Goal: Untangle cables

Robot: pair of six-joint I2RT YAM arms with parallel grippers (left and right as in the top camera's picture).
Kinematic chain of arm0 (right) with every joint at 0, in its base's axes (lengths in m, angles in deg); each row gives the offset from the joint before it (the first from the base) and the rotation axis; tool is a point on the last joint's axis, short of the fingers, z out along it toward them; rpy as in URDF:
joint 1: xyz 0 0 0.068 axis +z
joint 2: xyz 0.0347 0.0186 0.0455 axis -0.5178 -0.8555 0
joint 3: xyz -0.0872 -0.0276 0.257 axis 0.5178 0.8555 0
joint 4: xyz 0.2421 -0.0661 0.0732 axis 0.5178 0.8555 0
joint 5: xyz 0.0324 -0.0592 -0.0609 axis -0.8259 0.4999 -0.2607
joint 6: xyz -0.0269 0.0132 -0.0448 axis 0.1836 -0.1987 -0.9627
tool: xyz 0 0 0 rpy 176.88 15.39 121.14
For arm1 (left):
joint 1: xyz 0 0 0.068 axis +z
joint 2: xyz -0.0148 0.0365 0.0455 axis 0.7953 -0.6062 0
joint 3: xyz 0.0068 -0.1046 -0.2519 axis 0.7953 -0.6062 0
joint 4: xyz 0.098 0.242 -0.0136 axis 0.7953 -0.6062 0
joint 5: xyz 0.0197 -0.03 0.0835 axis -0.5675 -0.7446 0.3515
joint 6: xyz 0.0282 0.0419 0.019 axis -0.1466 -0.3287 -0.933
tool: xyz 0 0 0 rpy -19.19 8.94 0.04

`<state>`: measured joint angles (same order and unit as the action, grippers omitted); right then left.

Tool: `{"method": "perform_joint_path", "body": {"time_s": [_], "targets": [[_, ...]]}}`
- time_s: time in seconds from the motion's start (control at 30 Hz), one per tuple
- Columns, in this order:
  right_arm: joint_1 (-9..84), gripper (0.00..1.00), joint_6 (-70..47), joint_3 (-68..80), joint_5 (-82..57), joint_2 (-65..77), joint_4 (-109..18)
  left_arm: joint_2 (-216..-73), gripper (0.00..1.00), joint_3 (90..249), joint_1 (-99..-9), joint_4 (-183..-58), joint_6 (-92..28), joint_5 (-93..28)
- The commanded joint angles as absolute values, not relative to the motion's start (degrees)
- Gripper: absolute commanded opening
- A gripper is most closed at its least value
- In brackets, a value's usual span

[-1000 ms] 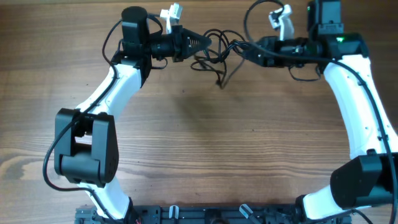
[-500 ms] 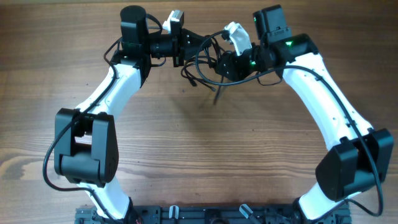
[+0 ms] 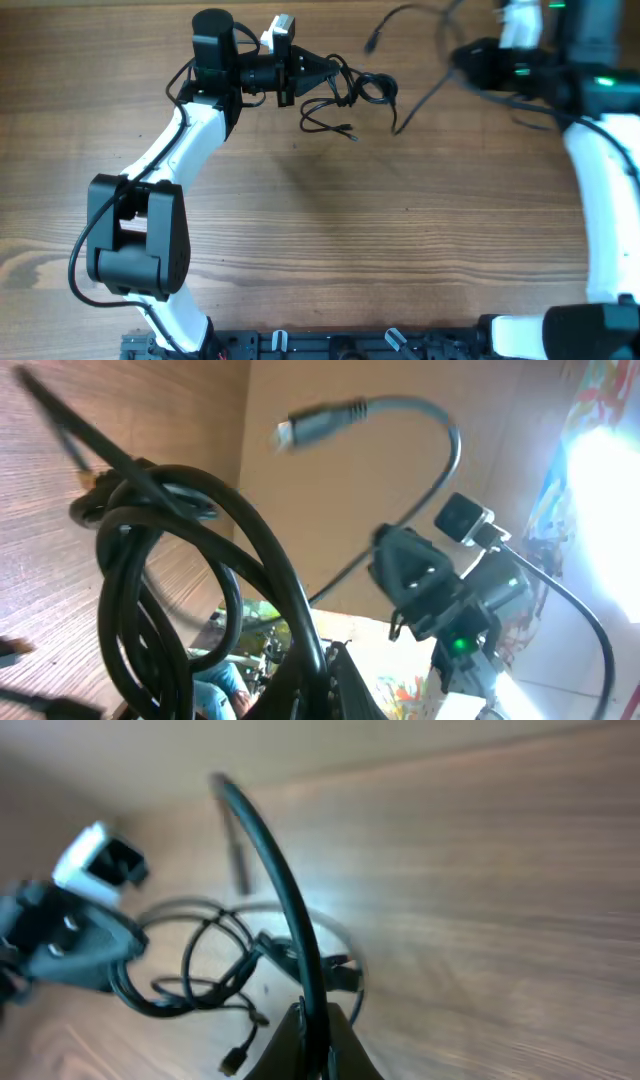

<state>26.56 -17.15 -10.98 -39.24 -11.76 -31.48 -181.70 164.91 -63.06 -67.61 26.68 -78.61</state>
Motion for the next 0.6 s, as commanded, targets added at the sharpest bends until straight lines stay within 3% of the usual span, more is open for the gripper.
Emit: {"method": "perform_joint_path", "body": {"time_s": [0.0, 0.07, 0.17, 0.23, 0.43, 0.47, 0.5, 0.53, 0.57], "targets": [[18.1, 0.04, -11.7, -11.8, -55.4, -11.5, -31.6, -181.7, 0.04, 165.5, -62.5, -67.2, 24.7, -80.4], [13.0, 0.04, -8.2, -11.5, -55.4, -12.4, -30.8, -181.7, 0.04, 165.5, -62.5, -67.2, 24.7, -80.4], [10.7, 0.04, -4.3, -11.4, -35.6, -15.7, -27.6, -181.7, 0.04, 165.5, -62.6, -67.2, 24.7, -81.4], [12.0, 0.04, -5.4, -11.4, -30.6, -20.0, -27.9, -181.7, 0.04, 165.5, -62.6, -67.1, 24.6, -83.9], [15.3, 0.05, -10.2, -11.5, -39.5, -32.7, -46.1, -181.7, 0.04, 165.5, -63.0, -67.1, 17.2, -94.9], [15.5, 0.11, -10.1, -11.5, -41.9, -33.3, -49.4, -181.7, 0.04, 165.5, -63.1, -67.0, 16.6, -94.9], [15.5, 0.34, -10.0, -11.5, -43.2, -33.4, -52.2, -181.7, 0.04, 165.5, -63.4, -67.0, 15.7, -95.0], [15.5, 0.66, -9.4, -11.8, -43.7, -33.0, -53.1, -181.7, 0.04, 165.5, -63.5, -67.0, 15.7, -94.9], [15.4, 0.85, -8.4, -12.5, -44.1, -32.2, -52.6, -181.7, 0.04, 165.5, -63.8, -67.0, 15.3, -94.9]]}}
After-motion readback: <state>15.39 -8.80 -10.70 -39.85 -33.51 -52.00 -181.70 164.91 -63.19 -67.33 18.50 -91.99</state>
